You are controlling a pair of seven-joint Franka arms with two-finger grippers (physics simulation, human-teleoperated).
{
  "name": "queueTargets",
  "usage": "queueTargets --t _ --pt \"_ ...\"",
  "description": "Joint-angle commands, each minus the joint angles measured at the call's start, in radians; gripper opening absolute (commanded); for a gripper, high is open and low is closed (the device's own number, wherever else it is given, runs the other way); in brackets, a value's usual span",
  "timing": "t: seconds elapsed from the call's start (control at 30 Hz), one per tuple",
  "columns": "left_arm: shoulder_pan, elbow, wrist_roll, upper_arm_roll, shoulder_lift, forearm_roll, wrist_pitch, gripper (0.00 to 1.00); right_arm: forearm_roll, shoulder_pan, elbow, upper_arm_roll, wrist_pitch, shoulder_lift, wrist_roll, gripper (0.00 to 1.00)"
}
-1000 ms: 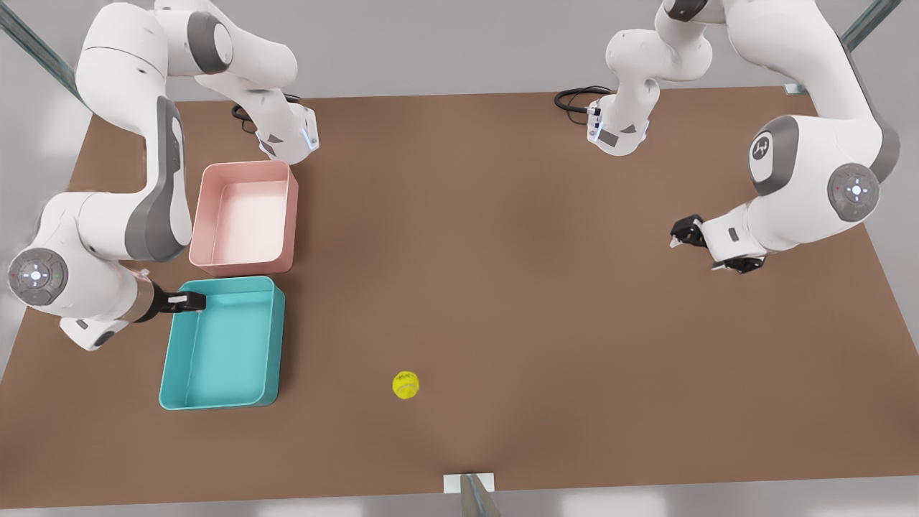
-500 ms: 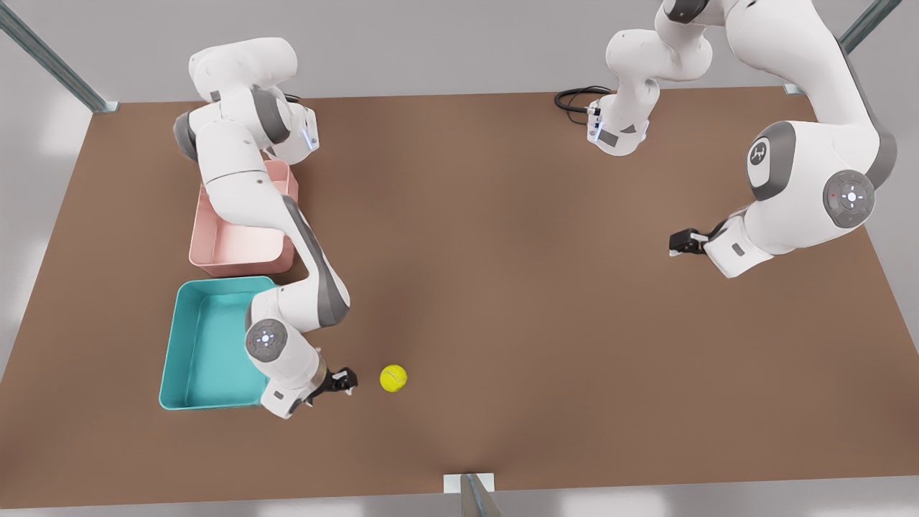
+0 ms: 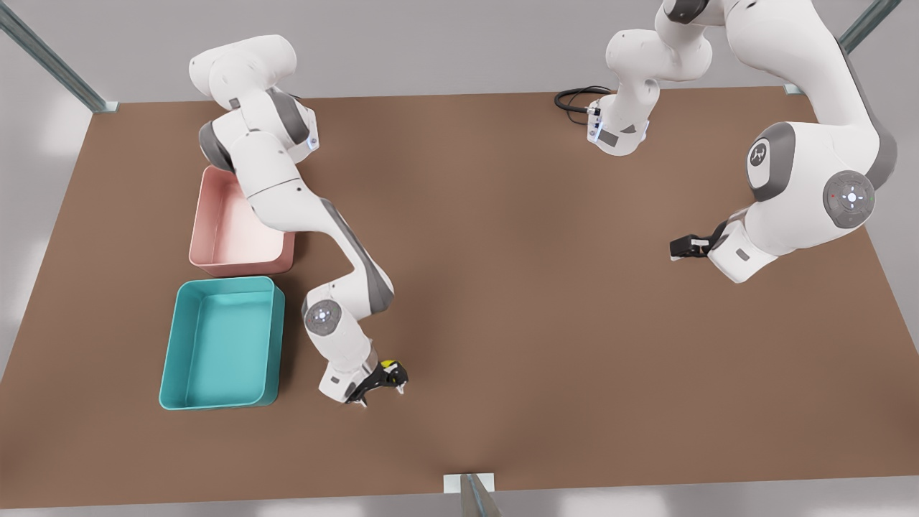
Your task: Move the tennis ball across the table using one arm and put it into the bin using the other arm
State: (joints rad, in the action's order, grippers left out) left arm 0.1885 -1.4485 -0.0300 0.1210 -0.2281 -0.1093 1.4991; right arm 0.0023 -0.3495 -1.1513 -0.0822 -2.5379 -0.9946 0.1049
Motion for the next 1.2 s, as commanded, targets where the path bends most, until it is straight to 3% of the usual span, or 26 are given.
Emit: queueTargets --t 0.0,0.4,1.17 --pt "-0.001 0.000 -0.105 0.000 0.001 0.000 0.001 1.00 0.008 -0.003 -0.027 -0.008 -0.032 0.004 0.050 1.00" --pt "-0.001 0.000 -0.105 0.000 -0.003 0.000 0.001 1.00 0.002 -0.009 -0.157 -0.007 -0.028 0.048 0.085 1.00" --pt "-0.001 -0.012 -0.105 0.000 -0.013 0.000 0.003 1.00 -0.002 -0.023 -0.154 -0.007 -0.128 -0.033 0.065 1.00"
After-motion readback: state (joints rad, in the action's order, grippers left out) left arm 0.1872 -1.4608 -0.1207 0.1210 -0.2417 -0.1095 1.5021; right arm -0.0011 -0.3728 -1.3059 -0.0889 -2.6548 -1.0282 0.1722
